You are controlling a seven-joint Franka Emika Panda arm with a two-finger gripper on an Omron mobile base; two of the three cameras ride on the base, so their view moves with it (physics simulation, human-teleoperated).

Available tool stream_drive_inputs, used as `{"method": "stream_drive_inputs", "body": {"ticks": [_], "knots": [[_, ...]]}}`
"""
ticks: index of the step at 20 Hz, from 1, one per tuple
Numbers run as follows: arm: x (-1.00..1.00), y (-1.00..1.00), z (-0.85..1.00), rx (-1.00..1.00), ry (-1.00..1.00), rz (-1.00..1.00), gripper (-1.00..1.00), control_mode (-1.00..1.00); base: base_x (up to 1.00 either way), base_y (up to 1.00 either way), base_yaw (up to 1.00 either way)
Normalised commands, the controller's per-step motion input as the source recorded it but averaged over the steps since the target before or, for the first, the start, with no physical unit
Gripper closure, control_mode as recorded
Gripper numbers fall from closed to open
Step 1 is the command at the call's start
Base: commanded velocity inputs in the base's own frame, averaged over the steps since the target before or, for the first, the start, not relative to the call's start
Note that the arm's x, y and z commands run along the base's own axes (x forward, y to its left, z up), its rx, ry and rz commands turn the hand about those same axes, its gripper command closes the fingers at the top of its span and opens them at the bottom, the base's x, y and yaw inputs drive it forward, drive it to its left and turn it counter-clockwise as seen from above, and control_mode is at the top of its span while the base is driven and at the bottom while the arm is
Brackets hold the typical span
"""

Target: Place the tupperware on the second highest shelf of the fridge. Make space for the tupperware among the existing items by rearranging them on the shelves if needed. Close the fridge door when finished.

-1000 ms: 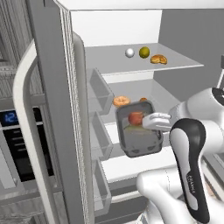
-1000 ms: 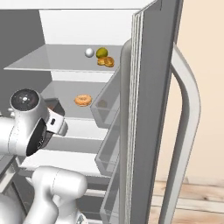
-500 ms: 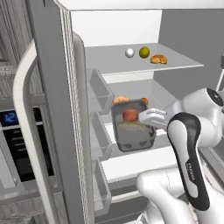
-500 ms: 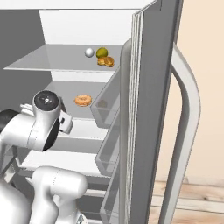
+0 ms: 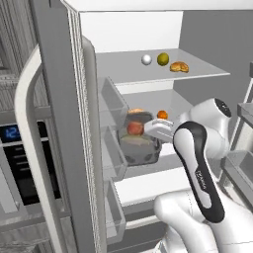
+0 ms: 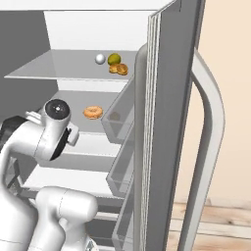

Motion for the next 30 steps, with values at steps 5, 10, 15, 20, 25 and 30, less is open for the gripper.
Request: {"method": "stream_drive_inputs", "body": {"ticks": [5,10,15,20,25,30], "knots": [[0.37,0.16,-0.01,0.05,0.03,0.03,1.00,-1.00,0.00,0.00,0.00],[0.45,0.12,-0.12,0.01,0.05,0.04,1.00,-1.00,0.00,0.00,0.00],[0.55,0.11,-0.26,0.01,0.13,0.07,1.00,-1.00,0.00,0.00,0.00],[0.57,0.25,-0.24,0.00,0.10,0.06,1.00,-1.00,0.00,0.00,0.00],[0.48,0.23,-0.10,0.00,0.00,0.01,1.00,-1.00,0.00,0.00,0.00],[0.35,0.20,-0.10,0.00,-0.08,-0.01,1.00,-1.00,0.00,0.00,0.00]]}}
